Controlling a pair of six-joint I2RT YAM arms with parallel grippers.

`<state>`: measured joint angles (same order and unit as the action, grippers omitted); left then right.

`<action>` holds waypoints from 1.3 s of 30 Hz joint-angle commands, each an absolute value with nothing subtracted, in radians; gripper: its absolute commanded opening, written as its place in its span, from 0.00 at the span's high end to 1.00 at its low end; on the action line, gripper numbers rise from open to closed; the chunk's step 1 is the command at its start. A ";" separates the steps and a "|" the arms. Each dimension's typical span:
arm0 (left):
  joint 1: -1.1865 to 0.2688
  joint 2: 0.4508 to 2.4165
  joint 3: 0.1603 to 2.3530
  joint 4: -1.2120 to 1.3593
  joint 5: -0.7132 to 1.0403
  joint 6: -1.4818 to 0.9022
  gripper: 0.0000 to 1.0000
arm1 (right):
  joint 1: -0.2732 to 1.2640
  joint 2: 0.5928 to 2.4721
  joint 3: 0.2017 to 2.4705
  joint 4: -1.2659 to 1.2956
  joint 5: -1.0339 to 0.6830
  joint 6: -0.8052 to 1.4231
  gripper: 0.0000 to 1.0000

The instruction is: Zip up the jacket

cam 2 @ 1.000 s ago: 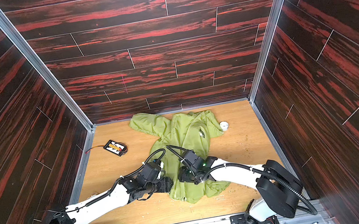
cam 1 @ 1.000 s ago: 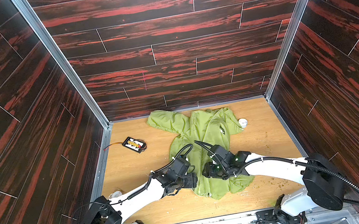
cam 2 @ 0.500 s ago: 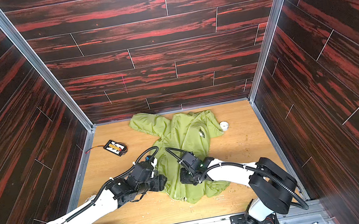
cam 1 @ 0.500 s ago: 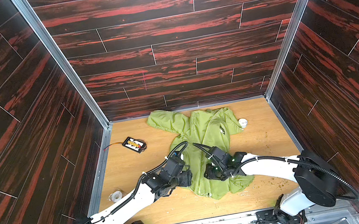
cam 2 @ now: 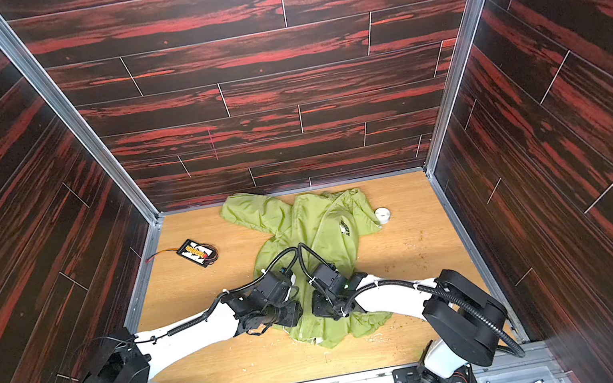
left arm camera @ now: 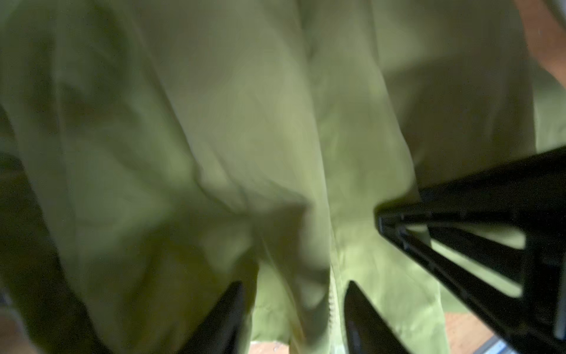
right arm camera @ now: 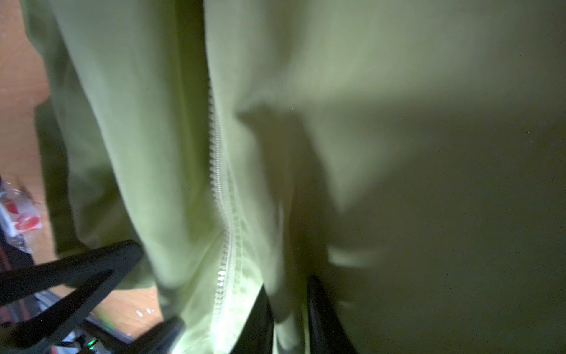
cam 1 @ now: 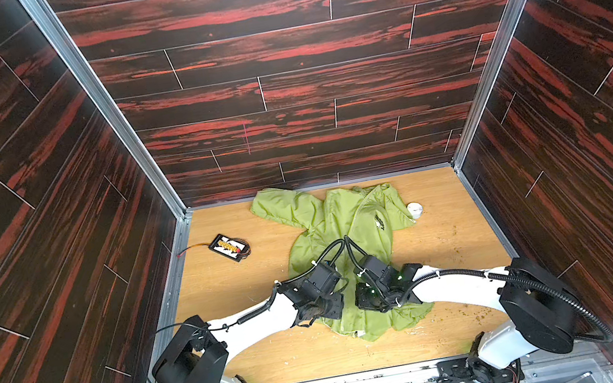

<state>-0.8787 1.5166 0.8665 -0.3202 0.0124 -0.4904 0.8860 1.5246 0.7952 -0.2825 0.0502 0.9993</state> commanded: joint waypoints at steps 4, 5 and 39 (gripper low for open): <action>-0.871 1.504 0.867 -0.307 -0.080 -0.530 0.83 | 0.862 1.535 0.733 -0.261 0.072 1.026 0.86; -0.863 1.499 0.858 -0.305 -0.088 -0.539 0.89 | 0.854 1.534 0.725 -0.262 0.072 1.026 0.87; -0.710 1.391 0.828 -0.208 0.169 -0.535 1.00 | 0.877 1.393 0.885 -0.244 -0.013 0.967 0.36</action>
